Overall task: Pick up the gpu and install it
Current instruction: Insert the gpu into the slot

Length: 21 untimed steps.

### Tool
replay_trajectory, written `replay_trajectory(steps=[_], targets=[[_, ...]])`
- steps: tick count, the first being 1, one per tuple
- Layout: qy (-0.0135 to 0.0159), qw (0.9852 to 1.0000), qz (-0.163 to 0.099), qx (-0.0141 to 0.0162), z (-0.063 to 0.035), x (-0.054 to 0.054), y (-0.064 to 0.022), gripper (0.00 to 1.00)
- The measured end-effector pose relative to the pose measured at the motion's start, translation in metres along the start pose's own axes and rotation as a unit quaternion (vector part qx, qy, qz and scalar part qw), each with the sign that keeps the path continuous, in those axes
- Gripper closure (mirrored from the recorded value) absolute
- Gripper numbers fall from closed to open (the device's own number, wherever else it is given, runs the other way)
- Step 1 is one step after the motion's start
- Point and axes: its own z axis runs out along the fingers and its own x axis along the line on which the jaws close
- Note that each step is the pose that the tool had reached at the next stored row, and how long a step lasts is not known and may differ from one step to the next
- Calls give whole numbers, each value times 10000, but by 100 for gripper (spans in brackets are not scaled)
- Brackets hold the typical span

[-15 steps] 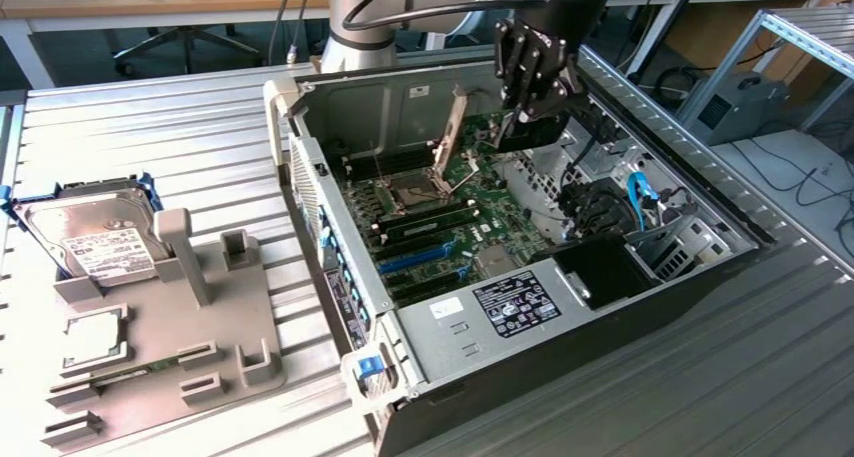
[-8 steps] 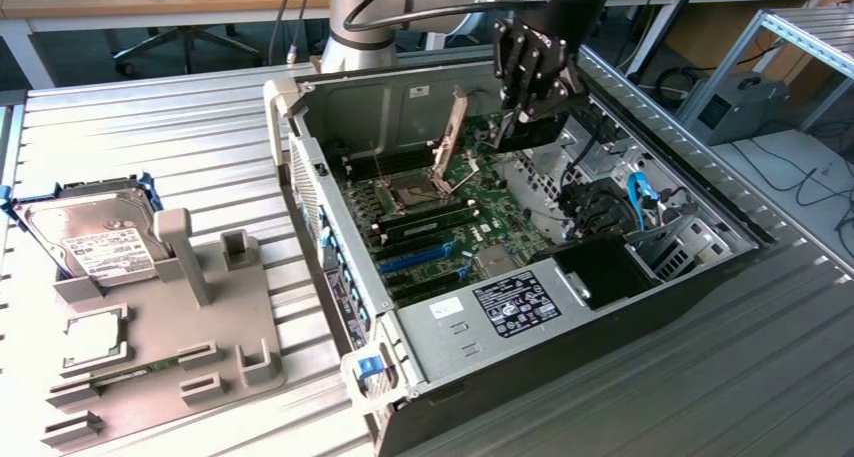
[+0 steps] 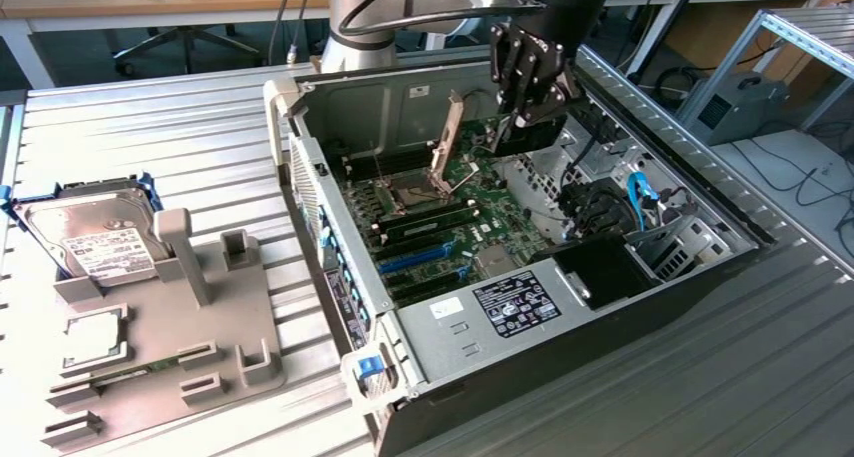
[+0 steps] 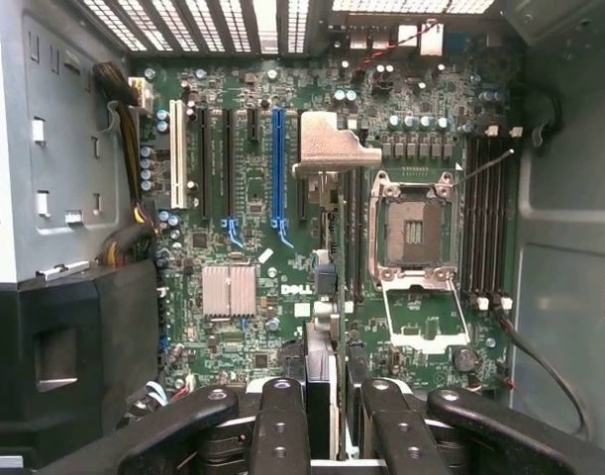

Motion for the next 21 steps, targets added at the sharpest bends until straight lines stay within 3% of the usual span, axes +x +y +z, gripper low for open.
replay_trajectory(steps=[21], targets=[[1,10000,-14,-1,84,49,68,73]])
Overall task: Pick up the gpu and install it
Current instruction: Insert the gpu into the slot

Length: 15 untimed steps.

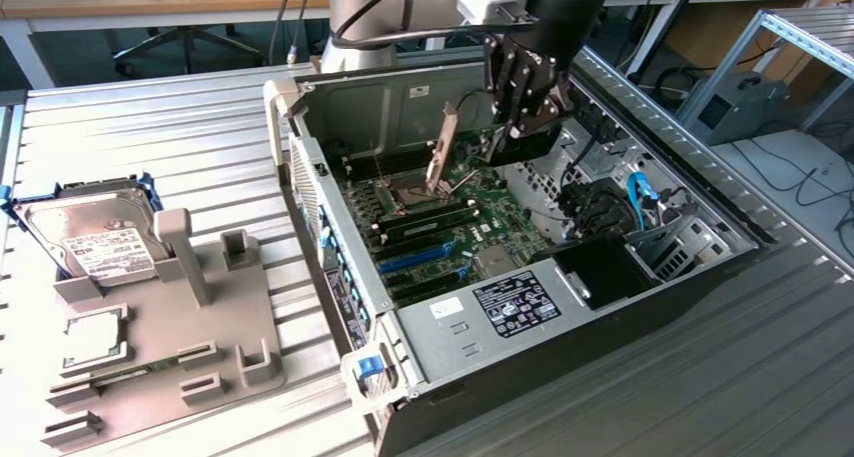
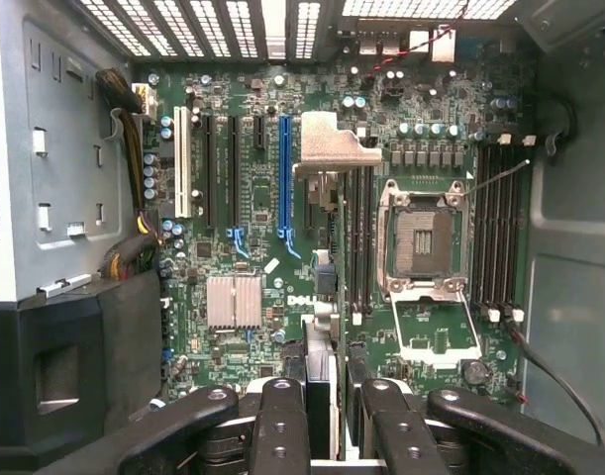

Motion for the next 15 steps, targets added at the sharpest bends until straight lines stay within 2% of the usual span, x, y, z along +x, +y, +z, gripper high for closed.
replay_trajectory(steps=[15], targets=[[0,10000,-7,0,52,17,28,73]])
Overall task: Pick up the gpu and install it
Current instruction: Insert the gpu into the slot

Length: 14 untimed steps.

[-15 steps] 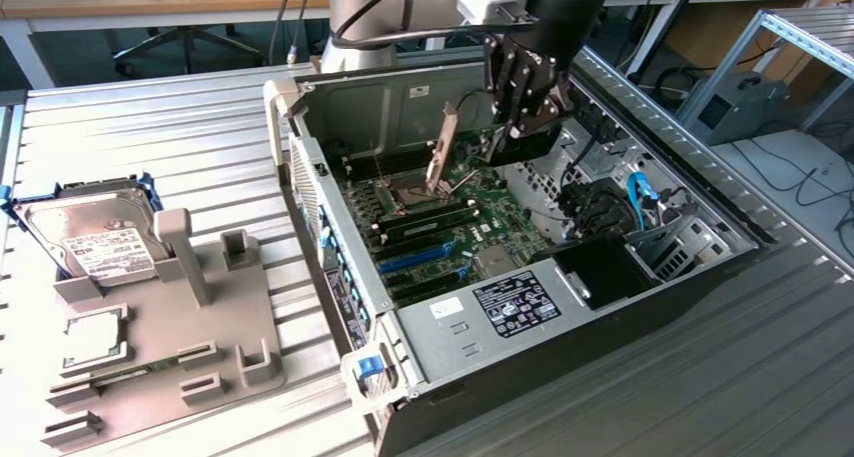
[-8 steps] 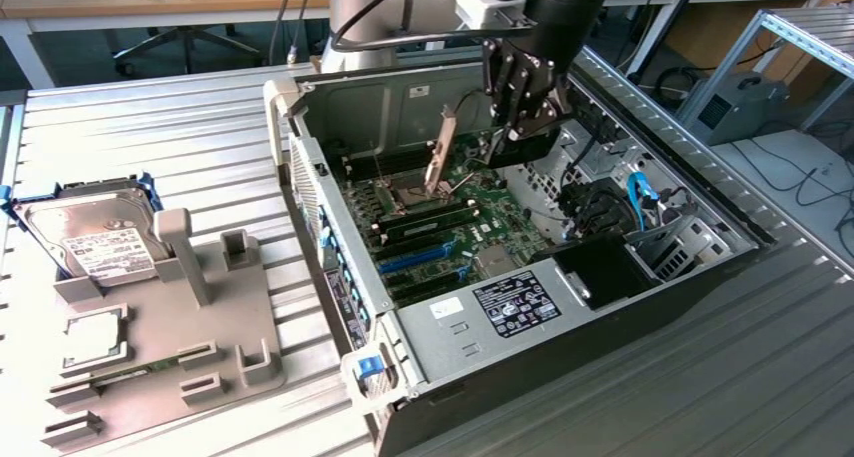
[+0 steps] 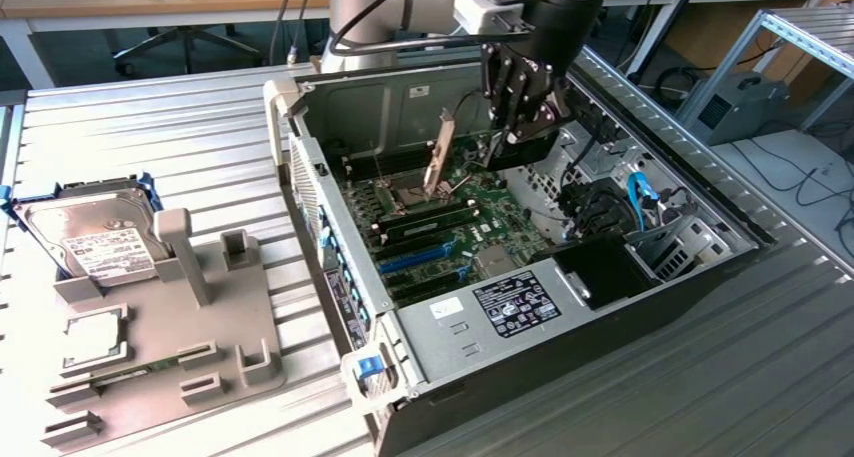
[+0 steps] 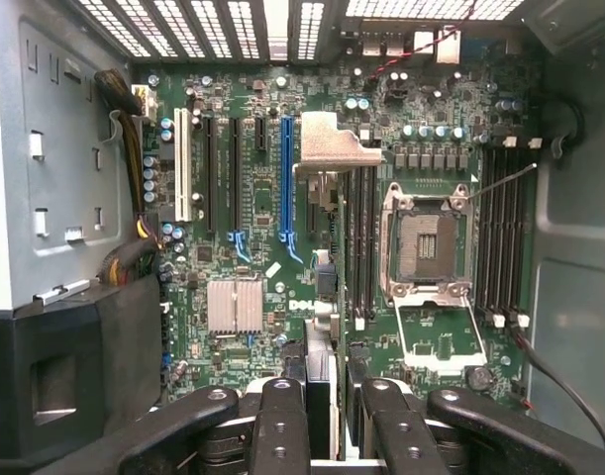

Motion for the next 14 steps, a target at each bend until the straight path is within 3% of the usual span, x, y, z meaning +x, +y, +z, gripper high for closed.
replay_trajectory(steps=[14], targets=[[0,10000,-3,0,44,16,33,73]])
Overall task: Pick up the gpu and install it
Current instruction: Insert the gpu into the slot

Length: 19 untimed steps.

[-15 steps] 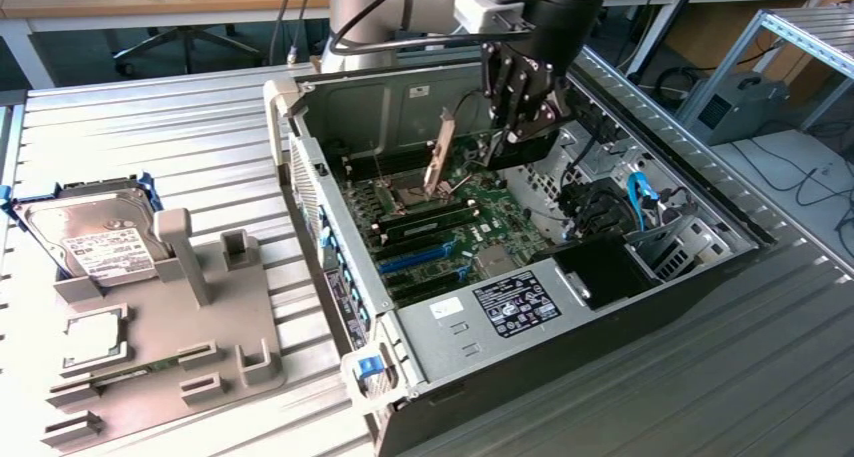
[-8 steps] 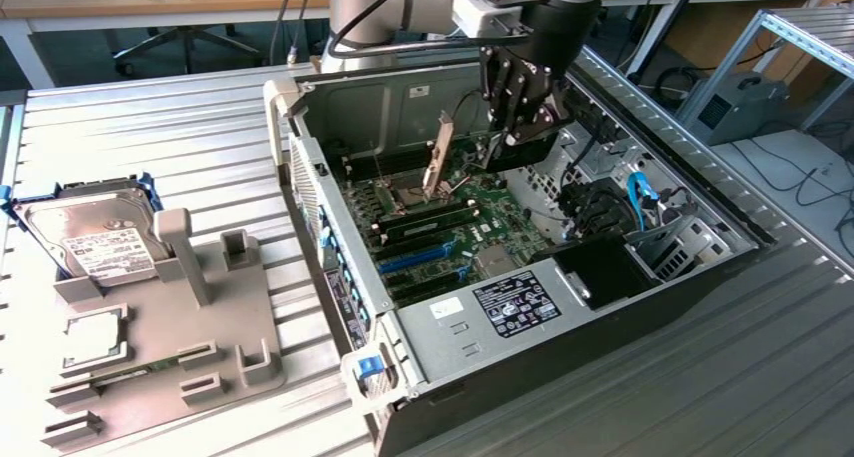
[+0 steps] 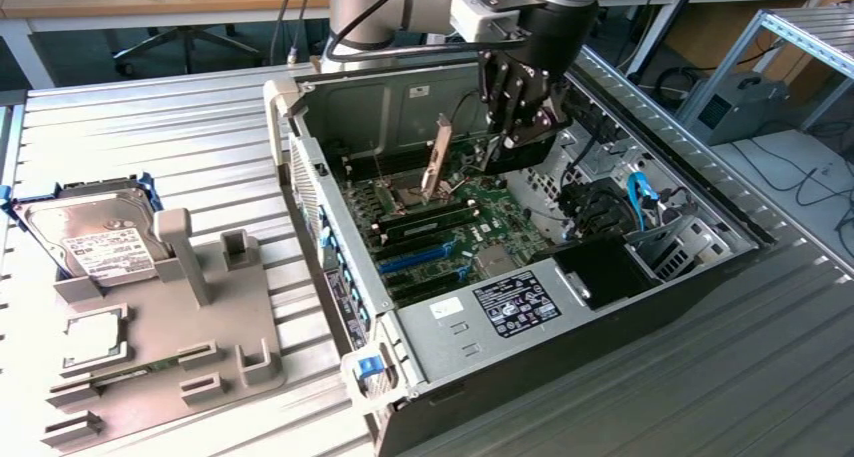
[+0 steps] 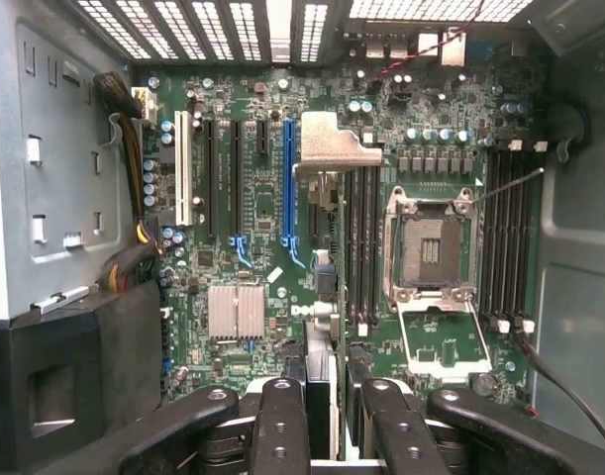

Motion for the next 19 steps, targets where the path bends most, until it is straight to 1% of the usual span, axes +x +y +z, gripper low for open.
replay_trajectory(steps=[19], targets=[[-1,10000,-4,0,80,37,60,73]])
